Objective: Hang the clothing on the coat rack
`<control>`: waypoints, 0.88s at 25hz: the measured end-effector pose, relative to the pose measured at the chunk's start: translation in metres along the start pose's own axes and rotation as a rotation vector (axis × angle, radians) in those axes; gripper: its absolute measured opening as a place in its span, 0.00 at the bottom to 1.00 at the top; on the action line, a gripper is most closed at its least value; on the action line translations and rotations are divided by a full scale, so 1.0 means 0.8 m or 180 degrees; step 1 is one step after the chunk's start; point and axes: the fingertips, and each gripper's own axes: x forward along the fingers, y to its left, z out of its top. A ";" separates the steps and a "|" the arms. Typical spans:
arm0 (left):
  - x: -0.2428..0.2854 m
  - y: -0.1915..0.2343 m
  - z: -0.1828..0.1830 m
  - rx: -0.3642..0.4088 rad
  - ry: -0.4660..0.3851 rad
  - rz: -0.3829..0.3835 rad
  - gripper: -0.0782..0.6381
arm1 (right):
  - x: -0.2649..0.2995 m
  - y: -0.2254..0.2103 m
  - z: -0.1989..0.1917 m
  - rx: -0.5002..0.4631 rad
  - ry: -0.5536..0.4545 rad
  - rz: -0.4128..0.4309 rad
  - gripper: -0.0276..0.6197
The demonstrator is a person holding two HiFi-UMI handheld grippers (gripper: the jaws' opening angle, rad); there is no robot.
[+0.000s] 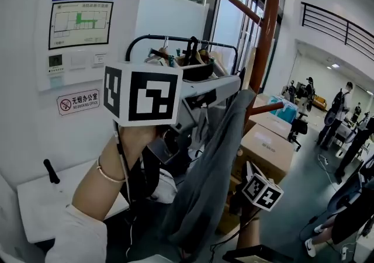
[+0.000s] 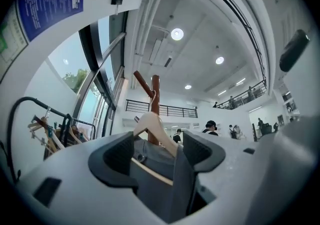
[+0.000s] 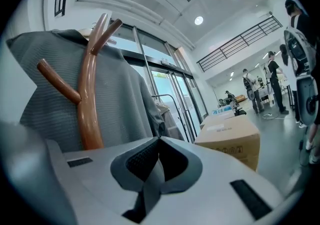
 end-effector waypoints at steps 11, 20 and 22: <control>-0.104 0.081 -0.080 0.0420 -0.0556 0.1282 0.35 | -0.044 -0.005 -0.022 -0.0045 -0.0022 -0.0324 0.08; -0.144 0.103 -0.249 0.0021 -0.0320 0.1529 0.12 | -0.081 0.005 -0.046 -0.0173 -0.0069 -0.0591 0.08; -0.145 0.100 -0.285 -0.0056 -0.0201 0.1544 0.12 | -0.089 0.010 -0.053 -0.0214 -0.0075 -0.0611 0.08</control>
